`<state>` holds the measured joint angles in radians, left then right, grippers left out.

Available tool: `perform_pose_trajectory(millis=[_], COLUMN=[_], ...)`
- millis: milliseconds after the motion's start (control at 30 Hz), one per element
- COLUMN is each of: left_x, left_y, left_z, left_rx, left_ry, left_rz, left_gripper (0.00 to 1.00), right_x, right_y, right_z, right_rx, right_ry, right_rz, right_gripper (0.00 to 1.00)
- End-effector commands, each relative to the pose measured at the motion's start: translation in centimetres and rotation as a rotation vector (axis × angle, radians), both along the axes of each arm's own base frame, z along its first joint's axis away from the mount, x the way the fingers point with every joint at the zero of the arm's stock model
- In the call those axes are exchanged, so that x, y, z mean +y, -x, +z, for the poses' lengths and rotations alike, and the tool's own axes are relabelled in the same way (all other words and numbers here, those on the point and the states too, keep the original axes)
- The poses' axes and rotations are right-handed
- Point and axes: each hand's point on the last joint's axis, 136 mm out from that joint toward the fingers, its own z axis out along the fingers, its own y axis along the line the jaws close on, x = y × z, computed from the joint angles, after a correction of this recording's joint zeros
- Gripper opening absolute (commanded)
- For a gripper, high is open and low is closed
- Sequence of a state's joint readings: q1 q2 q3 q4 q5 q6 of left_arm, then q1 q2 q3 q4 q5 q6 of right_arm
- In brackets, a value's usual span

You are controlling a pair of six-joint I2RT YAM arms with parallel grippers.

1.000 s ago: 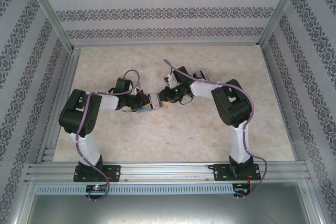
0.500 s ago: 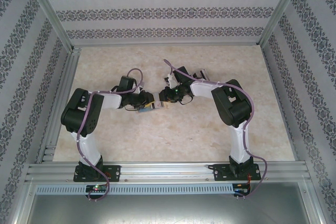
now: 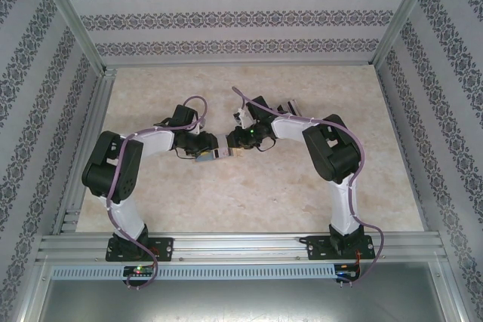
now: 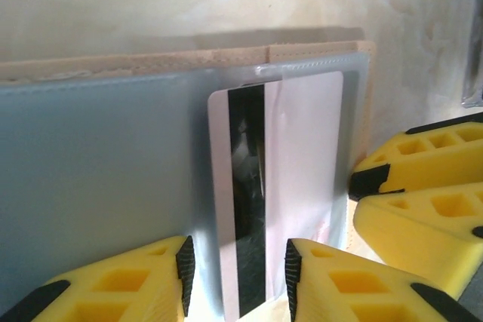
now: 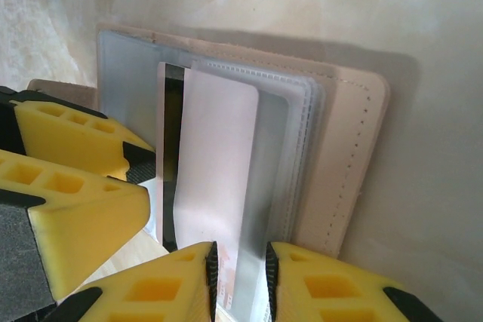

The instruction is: Put the credit cards into the card holder

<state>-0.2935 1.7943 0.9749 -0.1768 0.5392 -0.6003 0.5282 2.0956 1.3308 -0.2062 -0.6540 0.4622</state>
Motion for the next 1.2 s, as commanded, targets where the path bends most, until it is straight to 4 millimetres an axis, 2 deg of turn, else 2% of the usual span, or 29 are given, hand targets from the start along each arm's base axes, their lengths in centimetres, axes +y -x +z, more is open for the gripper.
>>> perform_pose_trajectory(millis=[0, 167, 367, 433, 533, 700, 933, 1033, 1167], left_x=[1.3, 2.0, 2.9, 3.2, 4.0, 4.2, 5.1, 5.3, 5.5], left_y=[1.1, 0.7, 0.0, -0.2, 0.0, 0.2, 1.0, 1.2, 1.4], left_z=[-0.1, 1.4, 3.0, 3.2, 2.3, 0.2, -1.3, -1.4, -1.4], left_rx=[0.026, -0.017, -0.095, -0.112, -0.090, -0.046, -0.018, -0.016, -0.018], left_ry=[-0.087, -0.091, -0.036, -0.033, -0.053, -0.018, -0.031, -0.031, -0.034], left_rz=[-0.009, 0.025, 0.115, 0.138, 0.170, 0.201, 0.228, 0.233, 0.236], left_gripper=[0.40, 0.40, 0.38, 0.38, 0.38, 0.28, 0.16, 0.15, 0.14], right_x=[-0.6, -0.8, -0.1, 0.6, 2.0, 4.5, 7.4, 7.6, 6.8], right_y=[0.2, 0.0, -0.3, -0.1, 0.3, 0.7, 1.2, 1.2, 1.1], right_z=[-1.1, -0.1, 2.8, 3.6, 4.2, 3.5, 1.7, 0.7, -0.5], right_rx=[0.003, -0.027, -0.087, -0.104, -0.120, -0.106, -0.077, -0.067, -0.065], right_ry=[0.066, 0.078, 0.065, 0.061, 0.055, 0.042, 0.041, 0.070, 0.132], right_rz=[0.014, 0.016, 0.030, 0.050, 0.088, 0.128, 0.170, 0.174, 0.168], right_gripper=[0.28, 0.28, 0.28, 0.28, 0.28, 0.28, 0.28, 0.28, 0.28])
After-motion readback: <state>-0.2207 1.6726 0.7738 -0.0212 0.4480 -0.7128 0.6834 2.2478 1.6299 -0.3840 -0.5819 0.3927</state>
